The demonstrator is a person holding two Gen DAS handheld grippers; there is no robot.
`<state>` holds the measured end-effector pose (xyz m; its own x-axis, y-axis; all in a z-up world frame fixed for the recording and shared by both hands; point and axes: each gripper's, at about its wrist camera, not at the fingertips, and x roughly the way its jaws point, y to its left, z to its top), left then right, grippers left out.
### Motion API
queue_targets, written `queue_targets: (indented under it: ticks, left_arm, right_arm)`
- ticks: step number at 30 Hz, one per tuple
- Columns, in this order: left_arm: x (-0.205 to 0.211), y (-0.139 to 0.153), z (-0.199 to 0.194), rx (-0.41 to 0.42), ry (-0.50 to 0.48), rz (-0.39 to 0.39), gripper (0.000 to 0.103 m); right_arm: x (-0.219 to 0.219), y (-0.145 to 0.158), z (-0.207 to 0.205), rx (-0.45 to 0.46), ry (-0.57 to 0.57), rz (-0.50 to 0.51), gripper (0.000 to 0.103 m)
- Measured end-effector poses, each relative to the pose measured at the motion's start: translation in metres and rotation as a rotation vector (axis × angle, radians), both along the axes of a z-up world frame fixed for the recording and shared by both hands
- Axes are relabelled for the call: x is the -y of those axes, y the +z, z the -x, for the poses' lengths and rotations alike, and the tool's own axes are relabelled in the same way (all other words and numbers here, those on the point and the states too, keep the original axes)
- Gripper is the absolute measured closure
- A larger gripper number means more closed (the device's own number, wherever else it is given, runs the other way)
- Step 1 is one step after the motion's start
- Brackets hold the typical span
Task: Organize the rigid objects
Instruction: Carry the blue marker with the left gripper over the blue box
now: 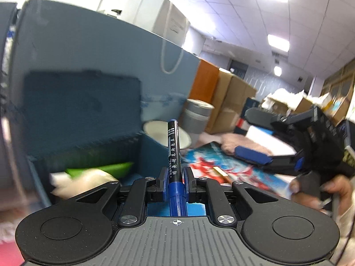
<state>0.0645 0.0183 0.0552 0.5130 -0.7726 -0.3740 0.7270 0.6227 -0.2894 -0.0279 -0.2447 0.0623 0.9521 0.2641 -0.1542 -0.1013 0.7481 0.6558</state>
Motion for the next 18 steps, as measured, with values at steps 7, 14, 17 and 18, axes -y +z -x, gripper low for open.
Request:
queue_targets:
  ticks: [7,14,17,18]
  left_arm:
    - [-0.018,0.015,-0.021,0.052,0.032,-0.103,0.09]
    - [-0.015,0.016,-0.038,0.04,0.025,-0.192,0.091]
    - [-0.011,0.012,-0.047,0.02,0.03,-0.21,0.091]
    - [-0.008,0.01,-0.05,0.014,0.038,-0.211,0.09]
  right_arm:
    - [-0.03,0.02,-0.03,-0.031,0.065,0.016,0.006]
    - [-0.036,0.023,-0.062,-0.045,0.088,-0.083,0.006]
    - [-0.035,0.014,-0.067,-0.042,0.096,-0.107,0.006]
    - [-0.033,0.011,-0.069,-0.05,0.095,-0.112,0.006]
